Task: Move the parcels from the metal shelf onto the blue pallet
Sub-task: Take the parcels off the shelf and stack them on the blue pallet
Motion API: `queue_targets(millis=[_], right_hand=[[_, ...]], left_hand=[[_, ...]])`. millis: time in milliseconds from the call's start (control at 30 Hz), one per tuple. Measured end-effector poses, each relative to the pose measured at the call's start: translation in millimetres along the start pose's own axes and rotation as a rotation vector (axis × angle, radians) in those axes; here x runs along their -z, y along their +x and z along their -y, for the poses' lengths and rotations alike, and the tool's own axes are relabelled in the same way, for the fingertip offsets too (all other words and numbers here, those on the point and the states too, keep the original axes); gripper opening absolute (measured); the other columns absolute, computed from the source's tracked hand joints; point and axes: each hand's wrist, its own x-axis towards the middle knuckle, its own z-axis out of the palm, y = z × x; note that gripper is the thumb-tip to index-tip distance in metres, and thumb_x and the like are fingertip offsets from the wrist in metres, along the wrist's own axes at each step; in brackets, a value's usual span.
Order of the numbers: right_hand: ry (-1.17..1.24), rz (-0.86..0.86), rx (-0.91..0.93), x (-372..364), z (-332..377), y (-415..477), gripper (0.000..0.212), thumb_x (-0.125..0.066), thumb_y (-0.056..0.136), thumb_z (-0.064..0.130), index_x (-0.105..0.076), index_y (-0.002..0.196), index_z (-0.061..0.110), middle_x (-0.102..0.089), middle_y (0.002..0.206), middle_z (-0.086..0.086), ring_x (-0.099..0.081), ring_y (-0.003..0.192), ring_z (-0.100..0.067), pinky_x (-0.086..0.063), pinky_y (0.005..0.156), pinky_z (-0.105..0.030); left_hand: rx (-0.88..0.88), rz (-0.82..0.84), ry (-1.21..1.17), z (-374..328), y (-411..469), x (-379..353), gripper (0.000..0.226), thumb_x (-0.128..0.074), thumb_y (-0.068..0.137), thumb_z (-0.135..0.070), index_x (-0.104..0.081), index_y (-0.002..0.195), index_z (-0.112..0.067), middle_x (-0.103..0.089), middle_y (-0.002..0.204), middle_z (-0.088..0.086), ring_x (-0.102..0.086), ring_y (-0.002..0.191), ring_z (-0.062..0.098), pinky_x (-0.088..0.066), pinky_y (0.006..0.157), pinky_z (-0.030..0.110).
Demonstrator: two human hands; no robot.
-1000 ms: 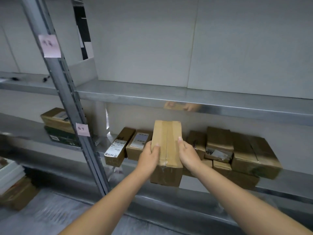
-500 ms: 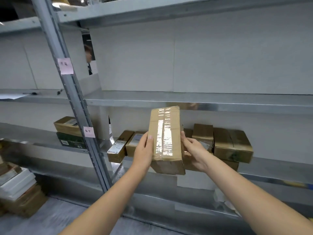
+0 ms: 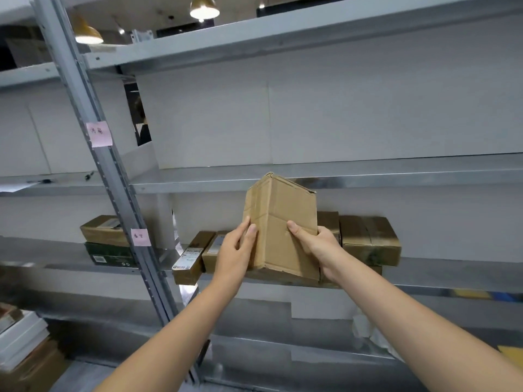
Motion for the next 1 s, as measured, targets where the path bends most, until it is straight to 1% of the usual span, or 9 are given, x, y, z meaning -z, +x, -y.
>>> queue_targets(millis=[67,167,233,333,467,633,767,900,1000], right_hand=[[-0.019,-0.031,0.021,1,0,-3,0.079,-0.080,0.063,0.058,-0.049,0.121,0.016,-0.062,0.114,-0.002,-0.060,0.101,-0.020,-0.050,0.090,-0.040],[-0.060,-0.065,0.072,1,1,-5,0.072,-0.076,0.070,0.057,-0.045,0.123,0.019,-0.059,0.115,-0.001,-0.058,0.103,-0.019,-0.051,0.090,-0.040],[-0.083,-0.111,0.092,1,5,-3,0.054,-0.058,0.085,0.059,-0.046,0.121,0.021,-0.055,0.119,-0.001,-0.054,0.107,-0.019,-0.047,0.094,-0.041],[0.038,-0.135,0.054,3,13,-2,0.037,-0.029,0.100,0.053,-0.052,0.110,0.025,-0.058,0.113,0.002,-0.052,0.097,-0.012,-0.041,0.081,-0.035],[0.078,-0.056,0.020,12,18,-2,0.028,-0.046,0.098,0.043,-0.059,0.117,0.026,-0.066,0.109,0.001,-0.057,0.101,-0.017,-0.046,0.069,-0.034],[0.155,0.231,-0.157,22,17,-6,0.060,-0.054,0.082,0.064,-0.068,0.112,0.014,-0.073,0.107,-0.009,-0.068,0.103,-0.026,-0.056,0.085,-0.041],[0.155,0.239,-0.168,18,11,-8,0.082,-0.066,0.059,0.077,-0.068,0.106,0.009,-0.071,0.090,-0.005,-0.065,0.082,-0.018,-0.056,0.073,-0.036],[0.061,0.211,-0.130,12,6,-13,0.099,-0.074,0.048,0.077,-0.056,0.124,0.017,-0.068,0.115,-0.004,-0.060,0.109,-0.024,-0.053,0.084,-0.041],[0.013,0.232,-0.091,13,3,-18,0.103,-0.079,0.041,0.076,-0.045,0.121,0.020,-0.064,0.113,-0.003,-0.056,0.102,-0.020,-0.047,0.089,-0.045]], left_hand=[[0.046,0.048,0.009,-4,2,-2,0.078,-0.052,0.080,-0.068,-0.043,0.146,-0.026,-0.048,0.144,-0.009,-0.045,0.123,-0.001,-0.036,0.085,0.006],[0.088,0.138,-0.019,-10,0,-8,0.093,-0.056,0.075,-0.072,-0.030,0.151,-0.026,-0.051,0.130,-0.017,-0.050,0.106,-0.011,-0.040,0.072,0.002],[0.078,0.170,-0.054,-10,-1,-12,0.095,-0.063,0.073,-0.068,-0.026,0.151,-0.029,-0.050,0.135,-0.014,-0.053,0.112,-0.004,-0.042,0.080,0.009],[0.076,0.168,-0.087,-12,-4,-9,0.095,-0.064,0.073,-0.065,-0.023,0.152,-0.033,-0.049,0.138,-0.009,-0.052,0.120,0.009,-0.046,0.090,0.022],[0.092,0.171,-0.154,-16,-4,0,0.088,-0.064,0.071,-0.065,-0.035,0.147,-0.033,-0.056,0.134,-0.005,-0.057,0.118,0.015,-0.050,0.099,0.037],[0.121,0.164,-0.212,-16,-11,9,0.051,-0.060,0.076,-0.068,-0.062,0.118,-0.040,-0.068,0.114,-0.012,-0.065,0.103,0.007,-0.050,0.068,0.014],[0.120,0.132,-0.208,-11,-19,12,0.052,-0.060,0.078,-0.064,-0.062,0.121,-0.034,-0.069,0.114,-0.013,-0.065,0.104,0.005,-0.050,0.074,0.017],[0.035,0.027,-0.130,-2,-21,18,0.042,-0.061,0.087,-0.048,-0.057,0.126,-0.034,-0.066,0.118,-0.012,-0.062,0.103,0.000,-0.052,0.078,0.017],[-0.056,-0.075,-0.079,4,-19,16,0.043,-0.061,0.094,-0.029,-0.044,0.133,-0.034,-0.056,0.120,-0.010,-0.057,0.108,0.001,-0.051,0.083,0.024]])
